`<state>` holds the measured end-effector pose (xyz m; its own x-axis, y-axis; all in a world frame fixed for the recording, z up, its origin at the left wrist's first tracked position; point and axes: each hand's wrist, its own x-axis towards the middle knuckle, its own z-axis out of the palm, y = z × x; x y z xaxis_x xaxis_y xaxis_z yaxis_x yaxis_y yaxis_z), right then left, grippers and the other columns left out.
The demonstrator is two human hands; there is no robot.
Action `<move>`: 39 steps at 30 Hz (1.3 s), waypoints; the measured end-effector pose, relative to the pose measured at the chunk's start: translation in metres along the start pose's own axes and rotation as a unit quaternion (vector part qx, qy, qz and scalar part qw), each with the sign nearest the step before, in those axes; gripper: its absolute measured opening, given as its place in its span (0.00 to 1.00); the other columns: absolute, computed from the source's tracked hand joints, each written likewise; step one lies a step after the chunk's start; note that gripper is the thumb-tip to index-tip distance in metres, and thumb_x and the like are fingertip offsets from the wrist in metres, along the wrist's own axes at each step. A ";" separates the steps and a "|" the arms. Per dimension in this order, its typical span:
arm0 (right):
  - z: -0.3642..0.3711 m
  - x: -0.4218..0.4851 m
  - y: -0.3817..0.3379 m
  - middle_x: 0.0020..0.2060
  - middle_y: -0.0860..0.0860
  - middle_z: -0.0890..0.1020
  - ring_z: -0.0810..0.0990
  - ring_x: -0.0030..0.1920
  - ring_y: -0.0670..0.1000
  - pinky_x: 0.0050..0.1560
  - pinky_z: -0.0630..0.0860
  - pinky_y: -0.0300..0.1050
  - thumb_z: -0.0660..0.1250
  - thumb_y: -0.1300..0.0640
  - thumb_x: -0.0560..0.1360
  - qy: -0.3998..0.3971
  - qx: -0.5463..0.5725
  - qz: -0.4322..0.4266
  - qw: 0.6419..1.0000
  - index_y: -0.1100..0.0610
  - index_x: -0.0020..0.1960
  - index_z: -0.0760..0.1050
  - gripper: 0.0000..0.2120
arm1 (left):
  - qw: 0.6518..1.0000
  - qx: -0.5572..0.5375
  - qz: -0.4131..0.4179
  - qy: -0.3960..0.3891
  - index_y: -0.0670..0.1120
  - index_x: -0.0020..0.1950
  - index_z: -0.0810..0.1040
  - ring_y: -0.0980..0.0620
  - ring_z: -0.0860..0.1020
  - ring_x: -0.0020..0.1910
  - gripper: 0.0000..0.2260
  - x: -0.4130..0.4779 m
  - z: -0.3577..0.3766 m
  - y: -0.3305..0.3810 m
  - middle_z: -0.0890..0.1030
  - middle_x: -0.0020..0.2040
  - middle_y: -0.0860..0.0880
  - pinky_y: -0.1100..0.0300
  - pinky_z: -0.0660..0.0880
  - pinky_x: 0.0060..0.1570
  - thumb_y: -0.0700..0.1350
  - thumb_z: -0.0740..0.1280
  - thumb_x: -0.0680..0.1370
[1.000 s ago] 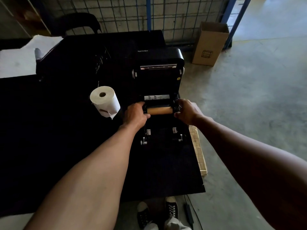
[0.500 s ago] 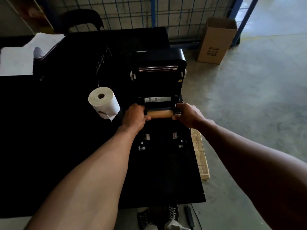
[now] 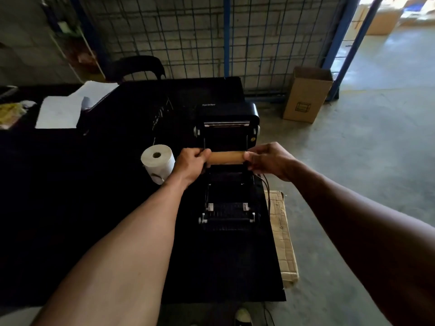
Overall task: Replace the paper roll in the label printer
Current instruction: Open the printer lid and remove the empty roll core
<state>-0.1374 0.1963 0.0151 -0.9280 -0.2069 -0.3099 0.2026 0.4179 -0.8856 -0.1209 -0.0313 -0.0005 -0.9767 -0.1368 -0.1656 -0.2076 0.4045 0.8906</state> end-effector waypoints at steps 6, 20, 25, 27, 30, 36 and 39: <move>0.025 -0.032 -0.030 0.43 0.58 0.82 0.80 0.36 0.48 0.35 0.83 0.35 0.69 0.57 0.79 -0.016 0.098 0.019 0.995 0.65 0.59 0.80 0.13 | 0.978 -0.187 -0.084 0.022 0.39 0.55 0.75 0.50 0.81 0.37 0.13 -0.028 -0.015 0.013 0.81 0.46 0.41 0.56 0.81 0.36 0.49 0.62 0.81; 0.191 -0.096 -0.036 0.45 0.60 0.81 0.81 0.45 0.53 0.45 0.84 0.41 0.72 0.53 0.77 -0.042 0.168 0.045 0.984 0.65 0.58 0.82 0.17 | 0.924 -0.354 -0.114 -0.087 0.37 0.60 0.75 0.40 0.85 0.50 0.19 -0.131 -0.145 -0.084 0.82 0.57 0.36 0.62 0.83 0.38 0.39 0.76 0.73; 0.238 -0.113 -0.021 0.43 0.57 0.82 0.81 0.37 0.48 0.41 0.82 0.44 0.71 0.52 0.78 -0.034 0.148 0.081 0.985 0.62 0.53 0.83 0.13 | 0.923 -0.350 -0.138 -0.082 0.40 0.59 0.72 0.39 0.85 0.48 0.20 -0.153 -0.165 -0.121 0.81 0.58 0.34 0.57 0.84 0.45 0.35 0.76 0.71; 0.248 -0.114 -0.019 0.44 0.56 0.83 0.81 0.37 0.48 0.41 0.82 0.43 0.71 0.52 0.78 -0.024 0.138 0.088 0.986 0.60 0.53 0.83 0.12 | 0.923 -0.351 -0.137 -0.081 0.40 0.57 0.72 0.39 0.85 0.48 0.18 -0.154 -0.167 -0.129 0.81 0.58 0.34 0.57 0.84 0.45 0.35 0.76 0.72; 0.255 -0.109 -0.019 0.45 0.56 0.84 0.82 0.37 0.47 0.40 0.81 0.44 0.69 0.52 0.79 -0.023 0.139 0.093 0.986 0.58 0.55 0.83 0.11 | 0.918 -0.358 -0.149 -0.082 0.40 0.57 0.73 0.39 0.85 0.48 0.17 -0.151 -0.172 -0.134 0.81 0.56 0.35 0.57 0.84 0.45 0.35 0.75 0.73; 0.255 -0.086 -0.024 0.44 0.59 0.81 0.81 0.34 0.50 0.37 0.81 0.45 0.68 0.56 0.79 -0.059 0.161 0.117 0.978 0.61 0.58 0.81 0.11 | 0.909 -0.373 -0.166 -0.086 0.42 0.51 0.72 0.37 0.85 0.47 0.13 -0.132 -0.174 -0.140 0.82 0.56 0.35 0.61 0.84 0.39 0.36 0.75 0.73; 0.249 -0.072 -0.028 0.40 0.55 0.80 0.80 0.33 0.50 0.39 0.82 0.47 0.69 0.58 0.79 -0.066 0.163 0.127 0.976 0.62 0.57 0.80 0.10 | 0.909 -0.374 -0.168 -0.075 0.42 0.50 0.72 0.37 0.85 0.48 0.13 -0.122 -0.174 -0.138 0.81 0.55 0.34 0.60 0.84 0.39 0.35 0.75 0.73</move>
<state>0.0014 -0.0204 -0.0242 -0.7908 -0.2552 -0.5563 0.5292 0.1714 -0.8310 0.0361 -0.2278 -0.0300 -0.8728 0.0083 -0.4880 -0.4556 -0.3723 0.8086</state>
